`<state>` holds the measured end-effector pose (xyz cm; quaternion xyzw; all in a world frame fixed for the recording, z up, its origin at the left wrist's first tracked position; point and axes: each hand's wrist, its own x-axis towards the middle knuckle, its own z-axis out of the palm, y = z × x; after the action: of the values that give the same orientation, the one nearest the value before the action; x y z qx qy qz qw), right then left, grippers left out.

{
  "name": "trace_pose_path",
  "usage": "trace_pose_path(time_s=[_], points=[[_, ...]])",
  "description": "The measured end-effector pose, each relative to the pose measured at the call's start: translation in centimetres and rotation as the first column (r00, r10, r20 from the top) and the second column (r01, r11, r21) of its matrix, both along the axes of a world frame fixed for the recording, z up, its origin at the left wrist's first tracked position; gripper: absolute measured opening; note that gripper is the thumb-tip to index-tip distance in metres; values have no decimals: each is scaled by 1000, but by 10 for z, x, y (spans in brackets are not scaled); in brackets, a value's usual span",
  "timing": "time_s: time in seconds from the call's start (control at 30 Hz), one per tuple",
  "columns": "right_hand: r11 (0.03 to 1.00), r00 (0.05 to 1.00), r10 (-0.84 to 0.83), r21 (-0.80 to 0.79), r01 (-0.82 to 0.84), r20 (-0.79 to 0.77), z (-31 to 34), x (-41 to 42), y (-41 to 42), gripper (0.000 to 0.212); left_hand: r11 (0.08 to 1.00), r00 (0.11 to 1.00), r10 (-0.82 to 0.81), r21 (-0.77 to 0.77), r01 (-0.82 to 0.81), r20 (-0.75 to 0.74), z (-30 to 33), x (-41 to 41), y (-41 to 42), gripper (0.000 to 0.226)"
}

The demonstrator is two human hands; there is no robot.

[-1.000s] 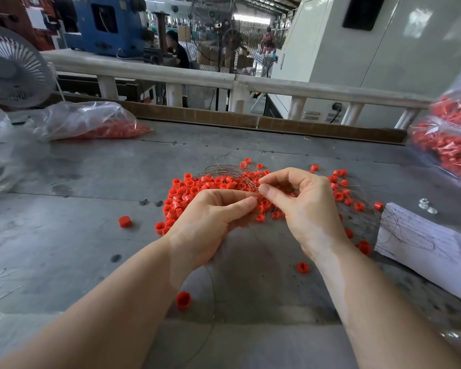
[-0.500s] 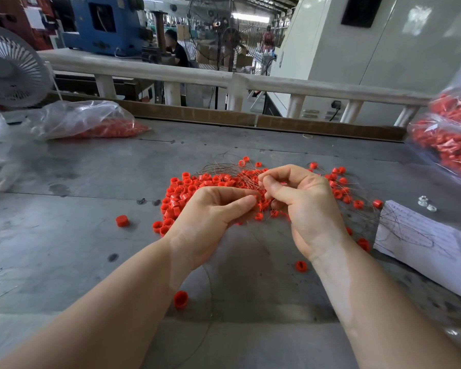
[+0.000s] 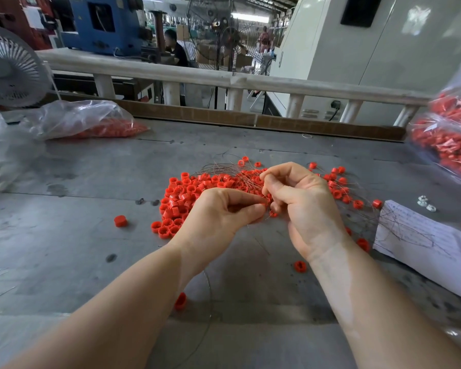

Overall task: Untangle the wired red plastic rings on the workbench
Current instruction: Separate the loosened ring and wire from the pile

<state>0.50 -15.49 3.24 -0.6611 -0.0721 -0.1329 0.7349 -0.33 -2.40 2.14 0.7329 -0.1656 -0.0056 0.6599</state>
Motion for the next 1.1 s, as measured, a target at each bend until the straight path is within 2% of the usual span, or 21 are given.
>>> trace_pose_path(time_s=[0.23, 0.43, 0.5, 0.57, 0.67, 0.7, 0.77, 0.83, 0.9, 1.0, 1.1], points=[[997, 999, 44, 56, -43, -15, 1, -2, -2, 20, 996, 991, 81, 14, -83, 104, 0, 2, 3, 17], [999, 1000, 18, 38, -18, 5, -2, -2, -1, 22, 990, 999, 37, -138, -31, 37, -4, 3, 5, 21], [997, 997, -73, 35, 71, 40, -2, -1, -5, 24, 964, 999, 12, -264, -21, -36, -4, 5, 4, 19], [971, 964, -238, 60, 232, 123, 0, 1, -10, 26, 905, 993, -37, -424, -14, -112, -3, 6, 3, 16], [875, 812, -475, 81, 478, 338, 9, 0, -18, 28, 823, 980, -99, -568, -17, -173, -2, 7, 4, 18], [835, 746, -509, 34, 550, 430, 10, -2, -20, 27, 812, 977, -110, -584, -16, -180, -2, 7, 4, 19], [733, 641, -475, -132, 667, 603, 11, -4, -22, 19, 809, 975, -112, -588, -21, -190, -2, 7, 5, 20], [625, 616, -355, -311, 716, 703, 7, -6, -19, 14, 809, 975, -98, -587, -40, -202, -1, 6, 5, 24], [571, 662, -219, -456, 682, 717, 4, -6, -14, 13, 824, 975, -77, -564, -55, -208, 0, 6, 5, 35], [548, 775, -76, -622, 558, 628, 0, -5, -11, 12, 849, 969, -43, -521, -92, -241, 2, 5, 5, 46], [530, 835, 8, -710, 463, 551, -3, -4, -10, 12, 876, 969, -3, -468, -116, -245, 3, 6, 7, 39]])
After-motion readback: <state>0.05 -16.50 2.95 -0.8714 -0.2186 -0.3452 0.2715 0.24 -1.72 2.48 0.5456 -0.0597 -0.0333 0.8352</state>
